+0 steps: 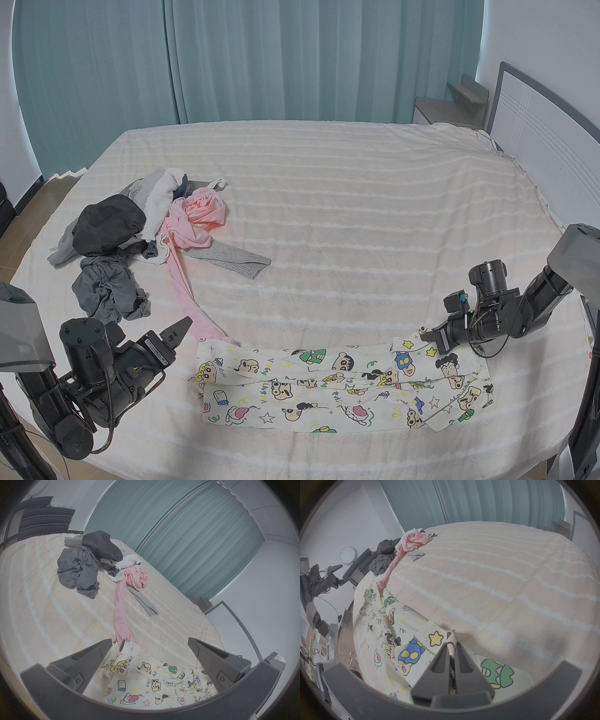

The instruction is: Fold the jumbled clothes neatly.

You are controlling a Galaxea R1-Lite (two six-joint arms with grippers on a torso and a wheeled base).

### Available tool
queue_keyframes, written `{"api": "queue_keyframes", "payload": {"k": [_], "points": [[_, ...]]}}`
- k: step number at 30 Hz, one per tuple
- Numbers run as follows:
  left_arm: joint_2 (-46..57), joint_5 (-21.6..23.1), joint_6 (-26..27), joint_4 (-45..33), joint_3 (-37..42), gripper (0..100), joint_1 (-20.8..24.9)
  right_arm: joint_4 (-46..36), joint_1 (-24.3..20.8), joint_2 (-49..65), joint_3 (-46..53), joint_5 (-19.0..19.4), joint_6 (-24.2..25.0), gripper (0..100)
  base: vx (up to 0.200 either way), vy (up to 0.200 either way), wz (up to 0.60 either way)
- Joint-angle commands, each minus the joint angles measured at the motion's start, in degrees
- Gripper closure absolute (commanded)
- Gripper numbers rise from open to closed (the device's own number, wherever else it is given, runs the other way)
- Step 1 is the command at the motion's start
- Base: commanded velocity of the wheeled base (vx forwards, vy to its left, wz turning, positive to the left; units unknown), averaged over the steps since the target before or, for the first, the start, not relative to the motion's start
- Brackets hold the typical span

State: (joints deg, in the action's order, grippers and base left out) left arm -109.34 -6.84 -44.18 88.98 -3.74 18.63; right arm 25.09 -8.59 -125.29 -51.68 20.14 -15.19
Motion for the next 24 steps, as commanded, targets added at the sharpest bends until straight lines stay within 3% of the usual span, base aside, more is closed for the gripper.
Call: {"api": "queue_keyframes", "payload": {"k": [1, 7, 14, 18, 24], "points": [[-0.26, -0.10, -0.03, 1.02, 0.05, 0, 0.01, 0.05, 0.24, -2.85, -0.79, -0.19, 0.07, 0, 0.000, 0.000, 0.00], [-0.44, -0.02, -0.03, 1.02, 0.05, 0, 0.45, -0.48, 2.97, -2.94, -2.73, -0.28, 0.69, 0, 0.000, 0.000, 0.00], [-0.97, -0.46, 1.64, 1.02, 2.34, 0, 3.87, 0.14, 8.15, 5.76, -0.27, -0.10, 7.98, 0, 0.000, 0.000, 0.00], [-2.72, -5.11, 9.02, 1.02, 3.48, 0, 4.49, 0.66, 11.93, 19.74, 7.91, -0.01, 12.03, 0, 0.000, 0.000, 0.00], [-5.80, -6.17, 11.57, 1.02, 3.48, 0, 6.60, 4.88, 17.21, 38.02, 20.91, -0.01, 17.65, 0, 0.000, 0.000, 0.00]]}}
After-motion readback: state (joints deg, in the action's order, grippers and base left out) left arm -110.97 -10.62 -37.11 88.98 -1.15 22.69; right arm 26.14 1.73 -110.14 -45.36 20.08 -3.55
